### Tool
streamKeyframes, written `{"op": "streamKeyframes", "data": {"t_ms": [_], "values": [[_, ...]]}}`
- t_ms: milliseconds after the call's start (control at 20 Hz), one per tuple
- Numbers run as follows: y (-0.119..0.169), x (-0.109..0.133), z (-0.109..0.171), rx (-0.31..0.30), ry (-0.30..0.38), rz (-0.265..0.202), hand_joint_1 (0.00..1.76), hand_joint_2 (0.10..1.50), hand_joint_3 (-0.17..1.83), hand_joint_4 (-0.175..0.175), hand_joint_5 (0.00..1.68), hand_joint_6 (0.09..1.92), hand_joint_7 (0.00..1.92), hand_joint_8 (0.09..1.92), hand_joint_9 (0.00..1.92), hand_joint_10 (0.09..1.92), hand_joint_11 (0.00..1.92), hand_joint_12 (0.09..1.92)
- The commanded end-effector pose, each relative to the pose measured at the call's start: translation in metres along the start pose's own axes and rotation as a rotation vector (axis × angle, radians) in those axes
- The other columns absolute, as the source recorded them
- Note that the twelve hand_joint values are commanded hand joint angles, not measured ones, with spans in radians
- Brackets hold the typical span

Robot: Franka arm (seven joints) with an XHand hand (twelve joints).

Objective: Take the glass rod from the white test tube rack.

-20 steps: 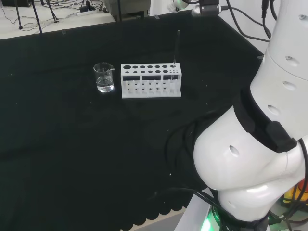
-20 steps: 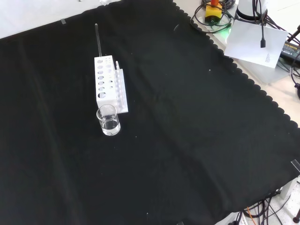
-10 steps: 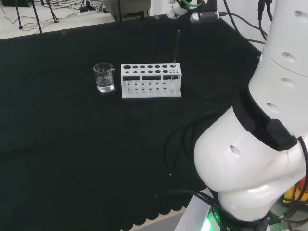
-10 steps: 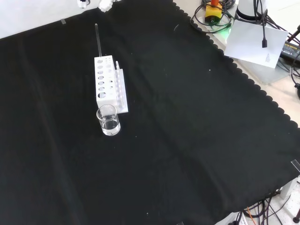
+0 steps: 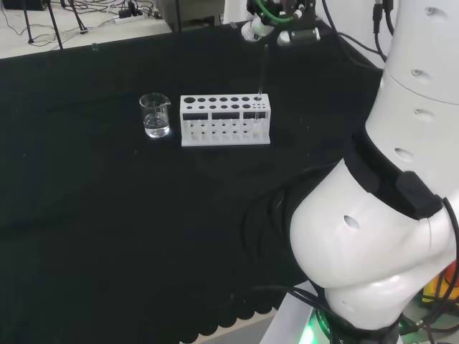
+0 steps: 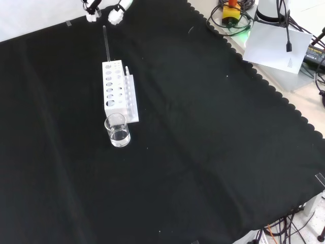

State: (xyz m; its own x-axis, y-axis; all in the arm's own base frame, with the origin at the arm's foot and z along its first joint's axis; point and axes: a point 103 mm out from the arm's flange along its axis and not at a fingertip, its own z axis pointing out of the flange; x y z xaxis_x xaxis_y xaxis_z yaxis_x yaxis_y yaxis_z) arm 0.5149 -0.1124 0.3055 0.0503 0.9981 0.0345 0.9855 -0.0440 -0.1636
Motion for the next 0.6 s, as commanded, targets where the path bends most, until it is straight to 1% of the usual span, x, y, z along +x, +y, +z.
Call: {"op": "streamKeyframes", "data": {"t_ms": [50, 250, 400, 600], "values": [[0.010, -0.015, 0.030, 0.034, 0.010, 0.026, 0.84, 1.15, -0.17, -0.175, 0.36, 0.76, 0.73, 0.99, 0.83, 0.92, 0.43, 1.42], [0.013, -0.018, 0.040, 0.048, 0.013, 0.030, 0.84, 1.15, -0.17, -0.175, 0.36, 0.76, 0.74, 0.99, 0.84, 0.93, 0.43, 1.42], [0.015, -0.018, 0.048, 0.069, 0.009, 0.043, 0.84, 1.15, -0.17, -0.175, 0.36, 0.76, 0.75, 0.99, 0.86, 0.93, 0.44, 1.42], [0.017, -0.022, 0.057, 0.094, 0.016, 0.053, 0.84, 1.15, -0.17, -0.175, 0.36, 0.77, 0.77, 0.99, 0.94, 0.95, 0.49, 1.41]]}}
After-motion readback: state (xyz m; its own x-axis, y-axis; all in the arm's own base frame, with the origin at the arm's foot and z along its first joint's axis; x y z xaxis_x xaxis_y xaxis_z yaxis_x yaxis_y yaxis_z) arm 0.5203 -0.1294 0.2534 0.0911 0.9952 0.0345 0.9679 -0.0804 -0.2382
